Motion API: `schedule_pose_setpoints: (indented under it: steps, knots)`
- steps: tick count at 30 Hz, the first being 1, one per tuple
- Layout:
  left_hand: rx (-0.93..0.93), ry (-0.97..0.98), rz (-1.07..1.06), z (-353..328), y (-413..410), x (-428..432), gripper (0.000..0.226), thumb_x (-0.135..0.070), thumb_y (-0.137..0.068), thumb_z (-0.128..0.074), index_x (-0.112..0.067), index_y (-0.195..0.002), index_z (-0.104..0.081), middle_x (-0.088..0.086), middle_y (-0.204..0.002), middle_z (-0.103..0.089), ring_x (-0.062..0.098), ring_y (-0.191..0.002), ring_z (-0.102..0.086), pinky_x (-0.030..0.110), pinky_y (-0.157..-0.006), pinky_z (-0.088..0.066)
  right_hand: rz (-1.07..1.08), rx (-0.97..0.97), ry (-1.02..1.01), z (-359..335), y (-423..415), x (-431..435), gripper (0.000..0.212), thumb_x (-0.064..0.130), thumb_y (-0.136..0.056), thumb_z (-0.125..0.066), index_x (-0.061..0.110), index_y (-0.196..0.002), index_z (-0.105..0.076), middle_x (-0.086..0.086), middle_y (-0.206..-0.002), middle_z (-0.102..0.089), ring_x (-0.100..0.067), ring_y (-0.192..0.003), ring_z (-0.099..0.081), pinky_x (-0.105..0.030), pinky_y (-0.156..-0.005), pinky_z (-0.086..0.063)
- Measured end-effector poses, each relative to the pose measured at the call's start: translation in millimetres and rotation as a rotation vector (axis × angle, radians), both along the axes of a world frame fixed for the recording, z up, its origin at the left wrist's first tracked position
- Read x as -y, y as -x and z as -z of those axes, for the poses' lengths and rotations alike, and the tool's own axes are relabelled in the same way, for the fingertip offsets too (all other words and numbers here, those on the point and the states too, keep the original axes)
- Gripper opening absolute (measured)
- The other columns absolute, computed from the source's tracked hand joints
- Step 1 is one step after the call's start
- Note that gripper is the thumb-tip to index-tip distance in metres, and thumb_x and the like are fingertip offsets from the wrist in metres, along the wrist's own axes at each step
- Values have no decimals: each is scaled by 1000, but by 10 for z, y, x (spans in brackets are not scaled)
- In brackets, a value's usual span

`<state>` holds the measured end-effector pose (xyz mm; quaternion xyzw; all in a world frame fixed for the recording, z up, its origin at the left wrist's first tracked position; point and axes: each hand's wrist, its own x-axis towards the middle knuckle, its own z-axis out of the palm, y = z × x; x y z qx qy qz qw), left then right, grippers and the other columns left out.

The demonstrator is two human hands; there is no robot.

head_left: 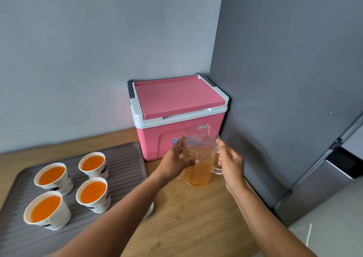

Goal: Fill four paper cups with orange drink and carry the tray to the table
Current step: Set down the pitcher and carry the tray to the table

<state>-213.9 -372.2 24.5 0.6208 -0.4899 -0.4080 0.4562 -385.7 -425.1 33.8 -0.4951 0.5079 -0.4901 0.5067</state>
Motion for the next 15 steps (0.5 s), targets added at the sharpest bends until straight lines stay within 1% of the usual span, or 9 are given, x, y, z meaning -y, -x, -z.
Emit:
schedule_pose_setpoints:
  steps: [3, 6, 8, 10, 11, 12, 13, 14, 15]
  knots:
    - [-11, -21, -10, 31, 14, 118, 103, -12, -75, -81, -22, -155, -16, -9, -131, -57, 11, -117, -58, 48, -100, -51, -20, 26, -25, 66, 6, 107, 27, 31, -96, -60, 15, -75, -69, 6, -56, -49, -6, -49, -48, -15, -42, -43]
    - [-45, -26, 1, 36, 18, 174, 103, -10, -77, -79, -23, -155, -12, -21, -123, -52, 9, -120, -53, 39, -101, -50, -37, 35, -4, 141, 6, 210, 28, 35, -95, -61, 14, -77, -69, 5, -54, -48, -5, -47, -46, -20, -46, -44]
    - [-70, -20, 11, 51, 15, 184, 105, -12, -77, -79, -23, -155, -10, -20, -127, -50, 11, -125, -50, 34, -100, -50, -47, 21, 10, 206, 4, 273, 25, 39, -94, -60, 19, -84, -71, 5, -55, -49, -8, -50, -46, -26, -50, -42]
    - [-82, -8, 12, 70, 14, 177, 109, -19, -74, -80, -26, -156, -9, -17, -135, -49, 12, -131, -47, 36, -103, -48, -56, 1, 25, 261, 14, 310, 25, 40, -95, -59, 20, -85, -71, 11, -55, -52, -4, -51, -49, -23, -52, -42]
    - [-83, -5, 8, 82, 18, 170, 110, -24, -72, -81, -28, -155, -10, -15, -138, -49, 12, -133, -46, 38, -105, -48, -62, -13, 40, 272, 22, 316, 25, 40, -96, -57, 20, -90, -71, 13, -61, -58, 0, -54, -53, -20, -53, -43]
    - [-82, -6, -5, 92, 29, 159, 110, -28, -71, -81, -30, -155, -11, -12, -141, -49, 13, -134, -45, 41, -106, -46, -68, -38, 64, 275, 30, 325, 25, 39, -96, -57, 19, -97, -72, 12, -75, -66, 3, -63, -58, -16, -56, -45]
    - [-81, -4, -25, 100, 46, 146, 108, -29, -71, -82, -31, -155, -13, -10, -144, -48, 13, -135, -44, 42, -107, -45, -63, -80, 101, 288, 43, 348, 24, 34, -97, -56, 19, -105, -72, 4, -92, -69, 4, -73, -61, -11, -58, -46]
    - [-74, 2, -57, 91, 65, 120, 105, -27, -73, -82, -31, -154, -15, -8, -146, -47, 14, -136, -44, 43, -108, -44, -43, -133, 157, 271, 52, 353, 22, 29, -97, -56, 18, -110, -71, -3, -105, -65, 5, -81, -61, -8, -60, -47]
    - [-67, 9, -103, 76, 81, 86, 100, -25, -75, -81, -30, -154, -19, -8, -146, -46, 14, -135, -43, 42, -109, -43, -5, -182, 229, 250, 55, 355, 23, 27, -97, -56, 19, -115, -69, -6, -109, -58, 2, -87, -60, -10, -66, -51]
